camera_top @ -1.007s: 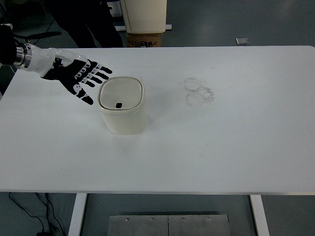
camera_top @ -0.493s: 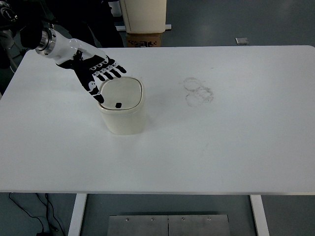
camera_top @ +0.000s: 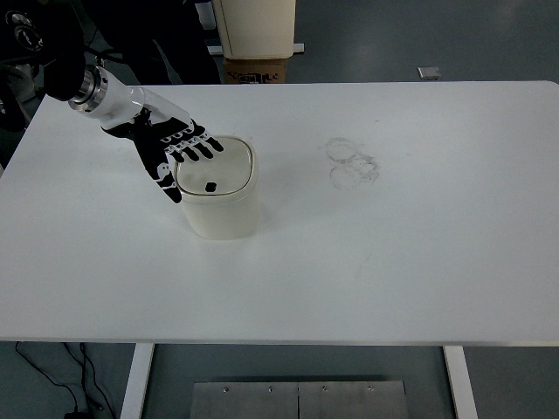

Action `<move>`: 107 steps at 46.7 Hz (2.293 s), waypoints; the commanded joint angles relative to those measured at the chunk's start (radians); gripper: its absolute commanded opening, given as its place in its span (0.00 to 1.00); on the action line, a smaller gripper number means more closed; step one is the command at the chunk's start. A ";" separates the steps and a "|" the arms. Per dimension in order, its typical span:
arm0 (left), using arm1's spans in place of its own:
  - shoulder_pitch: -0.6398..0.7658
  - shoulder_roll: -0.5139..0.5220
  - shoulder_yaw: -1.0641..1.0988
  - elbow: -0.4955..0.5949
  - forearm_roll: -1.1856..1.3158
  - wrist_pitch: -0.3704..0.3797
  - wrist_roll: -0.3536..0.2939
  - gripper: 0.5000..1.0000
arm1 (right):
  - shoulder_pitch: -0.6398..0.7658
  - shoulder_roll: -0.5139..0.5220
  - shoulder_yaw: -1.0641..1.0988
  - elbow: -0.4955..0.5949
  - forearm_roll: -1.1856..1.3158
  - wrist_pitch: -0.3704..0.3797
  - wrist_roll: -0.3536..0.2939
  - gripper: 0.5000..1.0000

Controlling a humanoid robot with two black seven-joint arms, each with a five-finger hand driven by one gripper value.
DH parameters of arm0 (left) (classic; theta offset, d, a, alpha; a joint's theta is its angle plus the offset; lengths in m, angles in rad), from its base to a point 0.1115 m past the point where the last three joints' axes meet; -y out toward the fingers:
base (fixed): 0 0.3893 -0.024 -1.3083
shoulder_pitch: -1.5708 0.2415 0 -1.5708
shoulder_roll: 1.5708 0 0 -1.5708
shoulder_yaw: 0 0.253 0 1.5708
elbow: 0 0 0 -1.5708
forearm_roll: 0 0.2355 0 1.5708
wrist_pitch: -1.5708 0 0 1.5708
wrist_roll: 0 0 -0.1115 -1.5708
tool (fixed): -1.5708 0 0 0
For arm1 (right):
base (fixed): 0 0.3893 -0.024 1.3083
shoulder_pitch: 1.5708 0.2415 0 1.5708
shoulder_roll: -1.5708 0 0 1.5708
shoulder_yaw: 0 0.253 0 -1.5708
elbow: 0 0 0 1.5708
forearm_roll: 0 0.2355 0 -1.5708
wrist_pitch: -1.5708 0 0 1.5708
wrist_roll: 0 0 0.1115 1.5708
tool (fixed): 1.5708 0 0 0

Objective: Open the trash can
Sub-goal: 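Press the lid button with the left hand fingers to pop it open, then lift the left hand away as the lid swings up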

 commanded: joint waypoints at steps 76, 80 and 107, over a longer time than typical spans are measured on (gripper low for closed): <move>0.023 -0.015 -0.035 0.017 -0.055 0.000 -0.001 1.00 | 0.000 0.000 0.000 -0.002 0.001 0.000 0.000 0.98; 0.025 0.002 -0.043 0.032 -0.095 0.000 -0.001 1.00 | 0.000 0.000 0.000 0.000 0.000 0.000 0.000 0.98; 0.268 0.112 -0.323 0.308 -0.275 0.000 -0.007 1.00 | 0.000 0.000 0.000 0.000 0.000 0.000 0.000 0.98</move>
